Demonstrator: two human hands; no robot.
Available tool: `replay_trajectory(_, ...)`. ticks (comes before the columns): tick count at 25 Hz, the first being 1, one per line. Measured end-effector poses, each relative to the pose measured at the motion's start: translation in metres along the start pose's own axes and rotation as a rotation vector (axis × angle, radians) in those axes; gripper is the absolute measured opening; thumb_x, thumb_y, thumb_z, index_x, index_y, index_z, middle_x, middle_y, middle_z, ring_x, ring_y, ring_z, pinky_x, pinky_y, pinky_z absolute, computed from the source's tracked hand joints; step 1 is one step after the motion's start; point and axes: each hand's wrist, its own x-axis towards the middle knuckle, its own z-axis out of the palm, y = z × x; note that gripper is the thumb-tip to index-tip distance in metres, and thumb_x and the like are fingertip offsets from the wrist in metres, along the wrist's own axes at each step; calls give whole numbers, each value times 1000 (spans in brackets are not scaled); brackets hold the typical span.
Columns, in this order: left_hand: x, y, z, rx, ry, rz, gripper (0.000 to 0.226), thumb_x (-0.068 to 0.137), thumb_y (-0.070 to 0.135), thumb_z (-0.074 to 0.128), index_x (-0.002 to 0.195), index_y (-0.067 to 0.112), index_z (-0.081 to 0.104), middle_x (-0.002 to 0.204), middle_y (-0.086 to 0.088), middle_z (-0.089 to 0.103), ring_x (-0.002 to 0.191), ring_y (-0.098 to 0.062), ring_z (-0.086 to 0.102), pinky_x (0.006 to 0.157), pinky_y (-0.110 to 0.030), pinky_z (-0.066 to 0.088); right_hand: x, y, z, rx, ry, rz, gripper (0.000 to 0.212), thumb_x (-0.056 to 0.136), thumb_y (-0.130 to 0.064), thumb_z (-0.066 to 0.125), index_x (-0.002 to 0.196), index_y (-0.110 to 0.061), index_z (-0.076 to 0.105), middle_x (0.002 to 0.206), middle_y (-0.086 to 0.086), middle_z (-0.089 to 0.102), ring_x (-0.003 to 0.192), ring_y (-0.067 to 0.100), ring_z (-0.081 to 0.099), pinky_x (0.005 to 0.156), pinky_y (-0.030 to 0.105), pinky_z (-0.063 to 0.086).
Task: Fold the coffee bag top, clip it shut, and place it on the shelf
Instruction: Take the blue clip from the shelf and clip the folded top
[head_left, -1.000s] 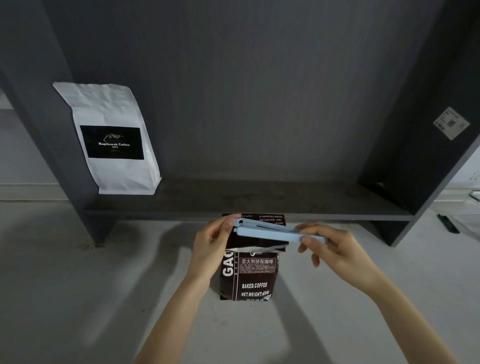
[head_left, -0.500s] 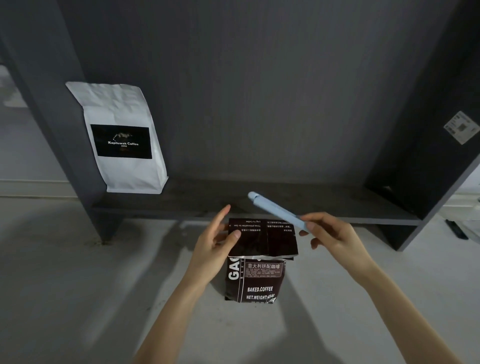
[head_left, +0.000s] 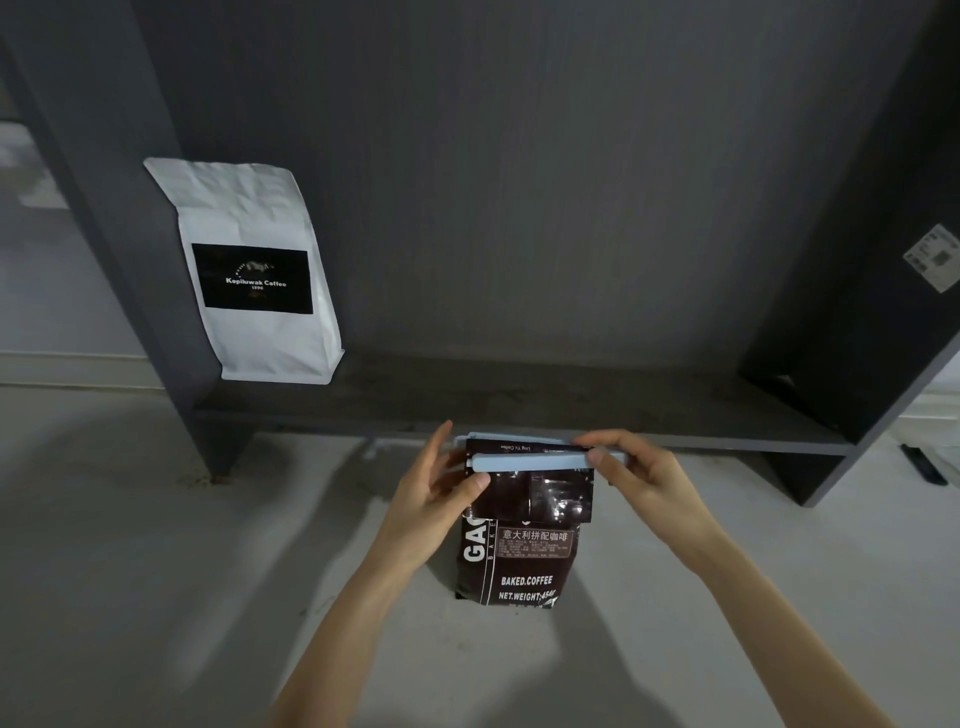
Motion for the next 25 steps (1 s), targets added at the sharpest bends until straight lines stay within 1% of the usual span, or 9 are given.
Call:
replay_trajectory(3,-2,3,-1,-12,-28,12,56,81,3,56,130,19,34,104,11,58,83,13,59,67,0,45,1,5,8,21,41,23,16,85,-17,54,91,-29,63,58,-15,56,57,6,42,55,17,37)
replay_trajectory(5,-2,4,-2,-23,-34,19,52,81,2,57,124,25,38,98,16,57,78,19,59,65,1,44,0,6,12,36,62,19,18,86,-14,53,87,-30,62,50,-17,55,50,1,43,51,11,37)
replay_trajectory(7,-2,5,-5,-28,-24,7,46,80,9,59,117,29,41,99,18,59,84,13,60,65,0,44,-1,4,15,85,57,17,18,86,-12,52,88,-28,60,59,-16,59,51,-5,52,51,5,40)
replay_trajectory(10,-2,1,-8,-16,-1,1,35,81,18,58,113,29,49,104,16,62,99,3,57,71,-4,47,-1,4,19,104,46,21,18,86,-12,52,88,-29,60,77,-4,63,61,-8,60,55,6,47)
replay_trajectory(14,-2,0,-9,-27,11,-6,22,83,19,56,101,34,55,103,14,64,99,2,58,85,-20,48,2,7,20,105,70,23,17,86,-13,52,86,-28,60,81,-1,64,65,-6,61,57,8,49)
replay_trajectory(17,-1,3,-10,-49,14,1,18,84,20,55,91,37,57,98,16,65,91,6,61,78,-14,51,1,9,22,138,84,16,12,87,-12,51,88,-20,60,84,1,65,67,-7,62,56,7,49)
replay_trajectory(20,-2,3,-10,-67,31,10,17,84,19,55,92,34,57,97,14,65,87,6,62,74,-9,52,1,8,24,140,81,27,10,87,-12,50,90,-18,58,83,-1,64,67,-7,62,54,7,48)
replay_trajectory(23,-1,2,-9,-79,46,10,16,83,19,56,93,31,58,101,7,66,98,-6,62,86,-21,50,3,3,18,-87,88,-14,15,85,-18,54,92,-30,59,89,-8,63,76,-2,59,64,6,44)
replay_trajectory(25,0,1,-9,-67,47,10,15,82,19,57,93,30,59,103,3,66,103,-14,61,93,-30,47,7,-7,13,-322,73,-114,22,83,-26,57,104,-29,58,98,-13,60,91,-3,55,77,1,38)
